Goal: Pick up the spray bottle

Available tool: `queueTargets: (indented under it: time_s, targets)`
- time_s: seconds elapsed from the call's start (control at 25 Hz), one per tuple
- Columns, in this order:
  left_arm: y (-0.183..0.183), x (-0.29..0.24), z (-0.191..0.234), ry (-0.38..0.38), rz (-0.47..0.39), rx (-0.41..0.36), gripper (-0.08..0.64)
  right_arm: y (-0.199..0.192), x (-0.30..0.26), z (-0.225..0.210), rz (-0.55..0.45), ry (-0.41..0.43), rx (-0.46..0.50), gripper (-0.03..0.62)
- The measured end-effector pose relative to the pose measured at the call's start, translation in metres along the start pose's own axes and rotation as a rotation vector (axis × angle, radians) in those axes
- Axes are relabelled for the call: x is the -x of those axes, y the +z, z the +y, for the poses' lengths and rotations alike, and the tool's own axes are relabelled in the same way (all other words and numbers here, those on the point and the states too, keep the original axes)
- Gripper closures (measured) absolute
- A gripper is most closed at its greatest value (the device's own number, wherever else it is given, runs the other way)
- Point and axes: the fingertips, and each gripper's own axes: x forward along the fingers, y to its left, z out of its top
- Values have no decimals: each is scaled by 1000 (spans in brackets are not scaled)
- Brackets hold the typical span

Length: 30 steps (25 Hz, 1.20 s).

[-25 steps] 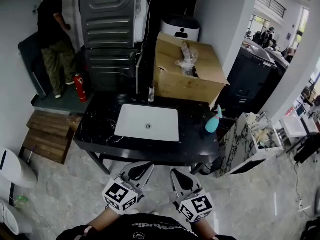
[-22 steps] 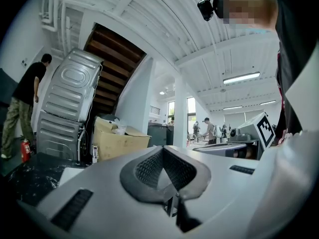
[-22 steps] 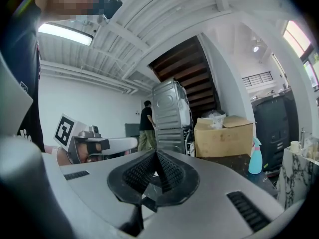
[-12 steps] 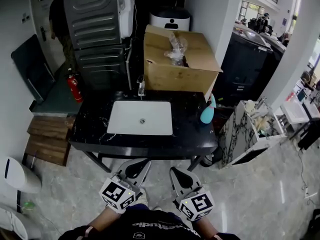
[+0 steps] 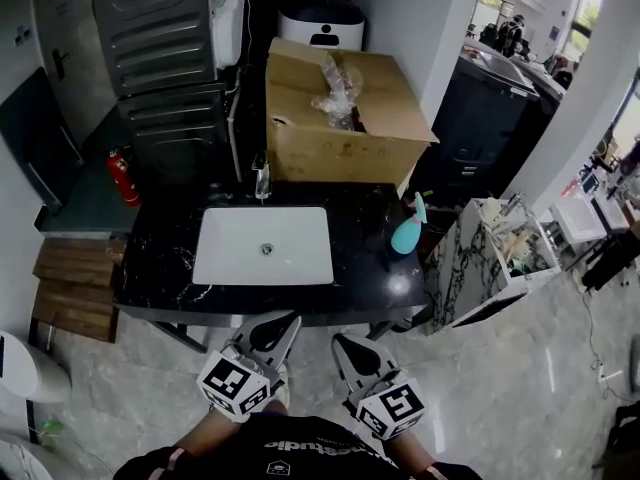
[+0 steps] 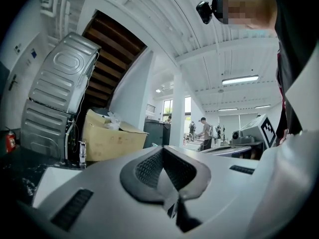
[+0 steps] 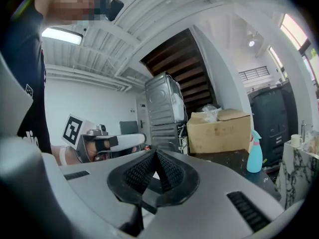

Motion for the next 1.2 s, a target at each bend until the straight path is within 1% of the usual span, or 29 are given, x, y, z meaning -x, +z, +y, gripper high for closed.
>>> queueTargets:
  time_s: [0.16,0.4,0.6,0.72,0.84,0.96,1.04,1.2]
  targets:
    - [8,-27,46,-24,-16,3,545,15,-47,-21,-11,-23,18,555]
    - [27,-57,114,-61,-51,6,545,36,-118,-38,-12,3,30,555]
    - [31,-71,159,-69,-62,20,545,50,-159,-48,-45,-25,30,555]
    - [30,-81,175,-97,-58,22,545,46,-169,-59,-11,-68,54,555]
    - [29,-93,182,-122,-54,36,545,49,-176,-67,13,-93,48,555]
    - [28,-103,184,-140,-51,48,545,52,-179,-77,9,-111,39,555]
    - [27,-110,186,-139,-52,56,545,57,-181,-81,10,-107,40,555]
    - [26,-125,184,-141,-58,54,545,64,-177,-95,-22,-104,53,555]
